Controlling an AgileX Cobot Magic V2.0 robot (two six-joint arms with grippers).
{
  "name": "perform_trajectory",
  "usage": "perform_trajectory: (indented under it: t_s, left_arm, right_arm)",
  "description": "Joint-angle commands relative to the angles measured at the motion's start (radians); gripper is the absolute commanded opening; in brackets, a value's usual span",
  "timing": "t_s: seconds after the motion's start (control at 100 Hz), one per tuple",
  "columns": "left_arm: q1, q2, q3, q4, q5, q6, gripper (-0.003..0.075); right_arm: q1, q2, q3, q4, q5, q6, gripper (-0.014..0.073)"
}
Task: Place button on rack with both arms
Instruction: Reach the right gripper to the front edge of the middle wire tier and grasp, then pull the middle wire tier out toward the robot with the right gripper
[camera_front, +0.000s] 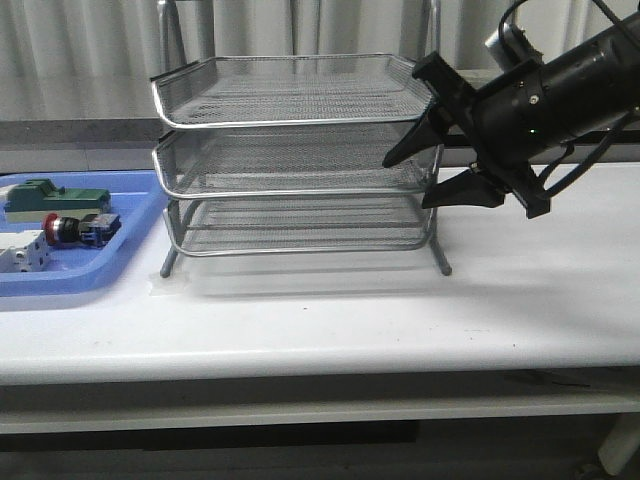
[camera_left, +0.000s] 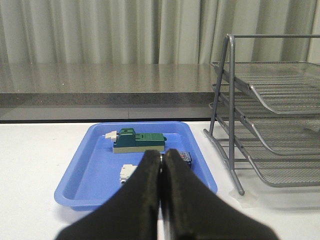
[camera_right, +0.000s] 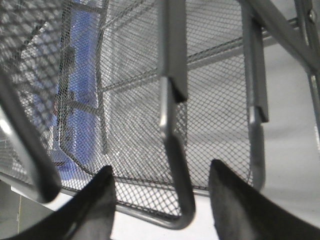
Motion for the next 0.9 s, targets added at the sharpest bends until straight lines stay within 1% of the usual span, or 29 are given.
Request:
perform_trajectory:
  t_s: [0.0,0.12,0.17,0.21,0.34,0.54,0.65,0.89]
  left_arm:
    - [-0.006,-0.035,0.046,-0.007,-0.080,-0.005,-0.0020]
    - [-0.006,-0.035,0.046,-0.007,-0.080,-0.005,-0.0020]
    - [-0.006,-0.035,0.046,-0.007,-0.080,-0.005,-0.0020]
    - [-0.006,-0.035,0.046,-0.007,-0.080,-0.005,-0.0020]
    - [-0.006,-0.035,0.046,-0.007,-0.080,-0.005,-0.0020]
    - [-0.006,-0.035,0.046,-0.007,-0.080,-0.005,-0.0020]
    - [-0.006,-0.035,0.046,-0.007,-0.080,-0.005,-0.0020]
    - [-0.006,-0.035,0.046,-0.007,-0.080,-0.005,-0.0020]
  right_arm:
    - [-0.002,-0.046,-0.032,0.046,0.047,-0.014,0.0295]
    - [-0.002,-0.046,-0.032,0.047,0.047,-0.014,0.0101]
    - [-0.002,-0.046,-0.032,0.047,0.051,-0.014,0.0049]
    - [-0.002,-0.046,-0.032,0.047,0.053,-0.014,0.0024]
    - [-0.002,-0.046,-0.029,0.041,0.076,-0.014,0.0017]
    - [-0.002,-0.046,-0.006,-0.003,0.135,-0.014,0.0017]
    - [-0.002,-0.053,0.043,-0.008,0.158,-0.019,0.0017]
    - [0.000,-0.153,0.209,-0.009,0.131,-0.098,0.0017]
